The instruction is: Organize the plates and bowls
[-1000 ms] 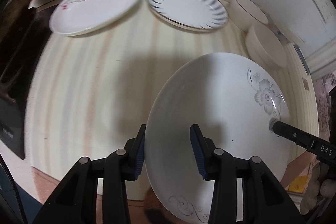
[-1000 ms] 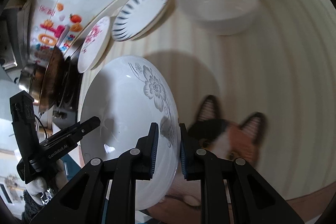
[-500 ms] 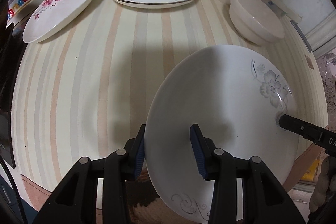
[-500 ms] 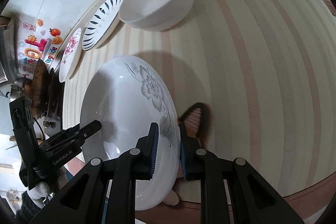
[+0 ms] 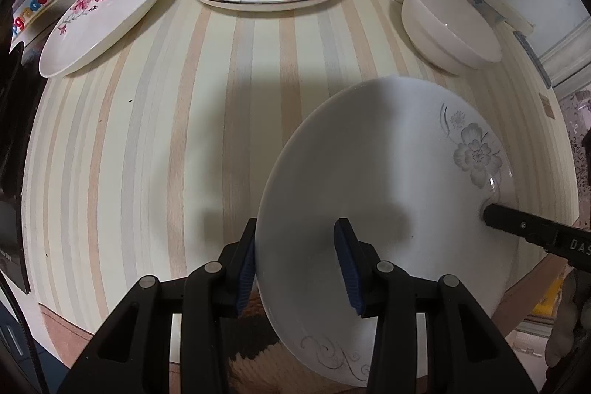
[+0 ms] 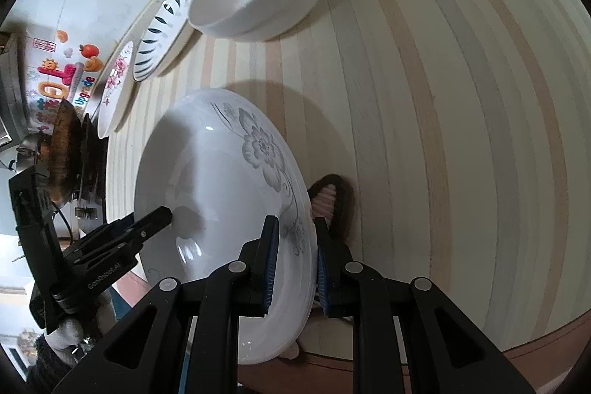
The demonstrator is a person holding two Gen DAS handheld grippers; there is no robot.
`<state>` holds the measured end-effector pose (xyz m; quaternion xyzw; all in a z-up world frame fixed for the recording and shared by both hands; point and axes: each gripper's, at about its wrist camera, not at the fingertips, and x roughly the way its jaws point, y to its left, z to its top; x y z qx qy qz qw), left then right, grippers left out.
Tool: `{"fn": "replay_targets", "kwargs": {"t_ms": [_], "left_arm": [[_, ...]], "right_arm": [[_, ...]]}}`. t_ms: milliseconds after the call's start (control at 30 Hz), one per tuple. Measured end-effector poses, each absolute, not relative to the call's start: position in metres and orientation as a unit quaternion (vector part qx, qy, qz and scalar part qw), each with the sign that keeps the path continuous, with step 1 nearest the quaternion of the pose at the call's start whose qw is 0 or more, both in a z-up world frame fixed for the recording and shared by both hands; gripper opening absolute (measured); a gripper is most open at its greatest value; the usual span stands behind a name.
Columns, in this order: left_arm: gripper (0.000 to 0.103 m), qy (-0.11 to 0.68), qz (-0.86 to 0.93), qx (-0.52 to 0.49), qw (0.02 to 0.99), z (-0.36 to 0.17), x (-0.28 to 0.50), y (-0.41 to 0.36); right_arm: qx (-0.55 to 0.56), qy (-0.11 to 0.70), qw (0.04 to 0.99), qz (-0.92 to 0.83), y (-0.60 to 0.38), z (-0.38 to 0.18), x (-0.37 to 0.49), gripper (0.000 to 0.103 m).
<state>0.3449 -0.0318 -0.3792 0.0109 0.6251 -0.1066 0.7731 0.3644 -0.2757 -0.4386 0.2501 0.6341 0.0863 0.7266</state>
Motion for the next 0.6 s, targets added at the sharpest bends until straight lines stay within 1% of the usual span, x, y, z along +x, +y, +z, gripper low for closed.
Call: {"fn": "replay_targets", "kwargs": {"t_ms": [133, 233, 367, 400, 433, 467, 500, 533, 600], "left_arm": [[0.038, 0.608, -0.107, 0.02, 0.787, -0.359, 0.347, -0.029], [0.038, 0.592, -0.097, 0.013, 0.8, -0.337, 0.354, -0.018], [0.039, 0.567, -0.064, -0.029, 0.821, -0.306, 0.377, 0.016], [0.041, 0.562, -0.051, -0.047, 0.824, -0.301, 0.387, 0.028], [0.043, 0.557, -0.04, -0.064, 0.827, -0.298, 0.396, 0.04], [0.044, 0.554, -0.028, -0.079, 0.828, -0.298, 0.405, 0.051], [0.044, 0.553, -0.011, -0.091, 0.828, -0.3, 0.412, 0.065], [0.044, 0.554, 0.002, -0.102, 0.826, -0.303, 0.42, 0.075], [0.044, 0.557, 0.033, -0.133, 0.819, -0.313, 0.437, 0.102]], "right_arm": [[0.251, 0.651, 0.71, 0.094, -0.277, -0.438, 0.37, 0.023], [0.239, 0.653, 0.714, 0.086, -0.282, -0.423, 0.374, 0.023], [0.192, 0.634, 0.744, 0.084, -0.27, -0.375, 0.392, 0.024], [0.174, 0.625, 0.755, 0.093, -0.258, -0.361, 0.403, 0.029], [0.159, 0.617, 0.763, 0.105, -0.245, -0.349, 0.416, 0.038], [0.15, 0.61, 0.769, 0.12, -0.232, -0.34, 0.427, 0.042], [0.142, 0.601, 0.774, 0.14, -0.216, -0.333, 0.441, 0.048], [0.135, 0.593, 0.777, 0.161, -0.2, -0.327, 0.458, 0.051], [0.117, 0.581, 0.78, 0.202, -0.156, -0.322, 0.501, 0.051]]}}
